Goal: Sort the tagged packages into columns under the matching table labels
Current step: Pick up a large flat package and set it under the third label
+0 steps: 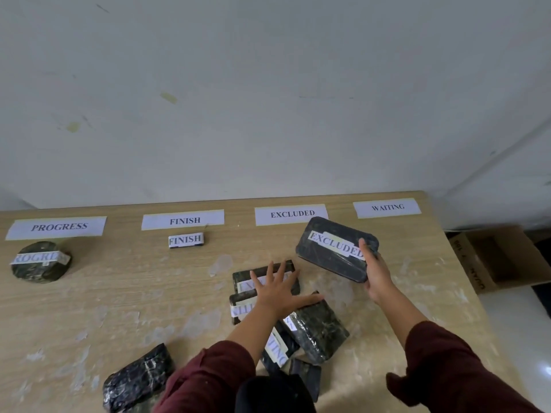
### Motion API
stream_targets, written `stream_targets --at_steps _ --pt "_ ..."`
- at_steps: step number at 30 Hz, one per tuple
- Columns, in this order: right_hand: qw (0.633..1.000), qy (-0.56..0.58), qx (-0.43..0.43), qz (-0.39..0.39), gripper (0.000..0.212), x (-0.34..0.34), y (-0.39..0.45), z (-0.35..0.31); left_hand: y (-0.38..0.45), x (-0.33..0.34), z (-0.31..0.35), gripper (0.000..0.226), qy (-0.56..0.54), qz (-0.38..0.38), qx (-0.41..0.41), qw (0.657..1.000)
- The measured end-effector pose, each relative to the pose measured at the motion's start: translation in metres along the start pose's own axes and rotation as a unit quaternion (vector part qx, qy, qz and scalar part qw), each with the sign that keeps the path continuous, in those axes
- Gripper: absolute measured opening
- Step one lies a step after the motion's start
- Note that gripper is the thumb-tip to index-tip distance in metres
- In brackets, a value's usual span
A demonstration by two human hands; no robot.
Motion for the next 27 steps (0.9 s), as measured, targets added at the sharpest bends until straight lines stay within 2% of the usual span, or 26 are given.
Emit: stream_targets --at_steps 3,5,9,12,13,15,16,18,20,21,23,27 --pt "0.999 -0.018 0.015 -0.040 0.048 0.012 0.009 0.003 -0.005 0.010 -0.009 0.090 -0.007 -0.020 0.010 1.000" --pt "0.997 -0.049 0.028 -0.060 0.048 0.021 0.016 0.004 -0.014 0.018 -0.018 0.086 -0.015 -0.022 0.023 0.999" --pt "0.985 -0.154 0.047 -0.059 0.051 0.035 0.028 0.006 -0.037 0.040 -0.042 0.086 -0.030 -0.008 0.036 0.999" --pt "0.974 -0.226 -0.006 -0.021 0.061 0.043 0.030 0.003 -0.052 0.046 -0.051 0.082 -0.070 0.018 0.038 0.997" --pt "0.958 -0.284 -0.044 0.016 0.065 0.043 0.026 -0.003 -0.055 0.042 -0.051 0.083 -0.088 0.037 0.040 0.995" --pt "0.893 -0.415 -0.145 0.094 0.072 0.047 0.009 -0.018 -0.059 0.029 -0.051 0.089 -0.127 0.100 0.037 0.986" --pt "0.865 -0.455 -0.188 0.099 0.071 0.056 -0.001 -0.020 -0.060 0.021 -0.052 0.090 -0.136 0.133 0.031 0.981" --pt "0.819 -0.524 -0.229 0.048 0.071 0.077 -0.010 -0.009 -0.053 0.010 -0.056 0.086 -0.125 0.166 0.009 0.978" --pt "0.776 -0.594 -0.211 -0.005 0.069 0.093 -0.011 0.014 -0.042 0.007 -0.060 0.082 -0.096 0.159 -0.018 0.983" --pt "0.763 -0.614 -0.200 -0.019 0.068 0.096 -0.010 0.021 -0.037 0.007 -0.063 0.079 -0.091 0.146 -0.031 0.985" --pt "0.761 -0.620 -0.189 -0.034 0.066 0.099 -0.006 0.025 -0.031 0.009 -0.067 0.071 -0.094 0.125 -0.049 0.986" --pt "0.732 -0.649 -0.196 -0.067 0.065 0.111 0.001 0.022 -0.030 0.012 -0.068 0.067 -0.086 0.124 -0.053 0.987"
Point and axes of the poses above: each hand's wrist, its own y-axis towards the middle knuckle, its own x-axis out of the palm, z = x × y, the point moved 10 cm from there along y, towards the middle knuckle, and after that the axes turned 14 degrees about -z, right-handed, at the moved point
